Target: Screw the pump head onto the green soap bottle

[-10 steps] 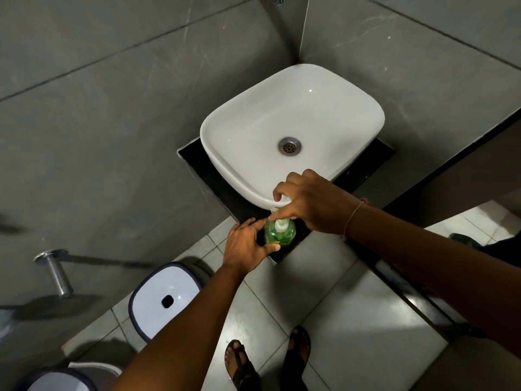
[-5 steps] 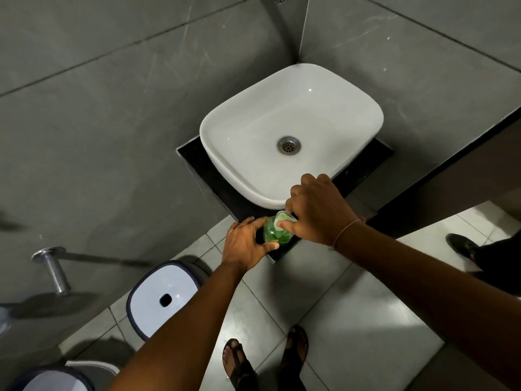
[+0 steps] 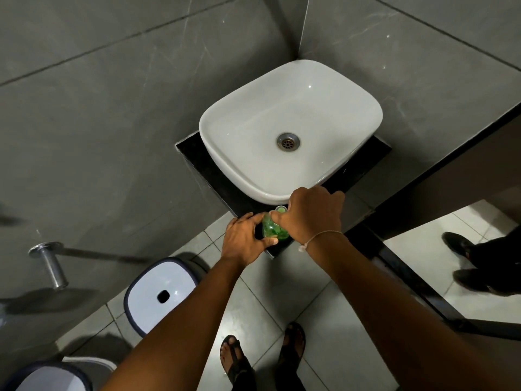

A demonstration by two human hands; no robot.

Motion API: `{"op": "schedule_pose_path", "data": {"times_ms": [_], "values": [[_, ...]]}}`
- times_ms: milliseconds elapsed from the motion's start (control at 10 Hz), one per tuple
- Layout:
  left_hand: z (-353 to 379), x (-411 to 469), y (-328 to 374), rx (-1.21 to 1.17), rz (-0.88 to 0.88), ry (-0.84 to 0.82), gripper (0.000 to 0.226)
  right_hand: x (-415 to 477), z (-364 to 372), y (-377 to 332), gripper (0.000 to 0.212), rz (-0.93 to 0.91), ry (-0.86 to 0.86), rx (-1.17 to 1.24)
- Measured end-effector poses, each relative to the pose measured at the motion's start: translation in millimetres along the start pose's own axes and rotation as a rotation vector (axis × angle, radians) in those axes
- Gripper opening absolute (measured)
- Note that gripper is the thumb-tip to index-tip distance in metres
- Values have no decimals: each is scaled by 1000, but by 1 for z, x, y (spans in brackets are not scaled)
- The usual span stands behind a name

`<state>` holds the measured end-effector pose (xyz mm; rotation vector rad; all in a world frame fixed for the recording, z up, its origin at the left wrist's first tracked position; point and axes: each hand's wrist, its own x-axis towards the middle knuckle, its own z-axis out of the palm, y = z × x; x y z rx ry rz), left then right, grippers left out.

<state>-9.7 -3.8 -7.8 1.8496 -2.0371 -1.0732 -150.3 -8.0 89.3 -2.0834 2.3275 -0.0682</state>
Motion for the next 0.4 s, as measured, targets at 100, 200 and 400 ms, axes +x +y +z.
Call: {"op": "schedule_pose_path", "data": {"times_ms": [100,200,400], "values": [[0,0,1,-1,2,2,72,-3,3,-4,48,88,-2,36],[1,0,-1,2,4,3,71,-6,3,-3,50,125,-25,53],[-1,3,1,38,13,-15,82,-11,-4,-1,71,212,-49,73]]}}
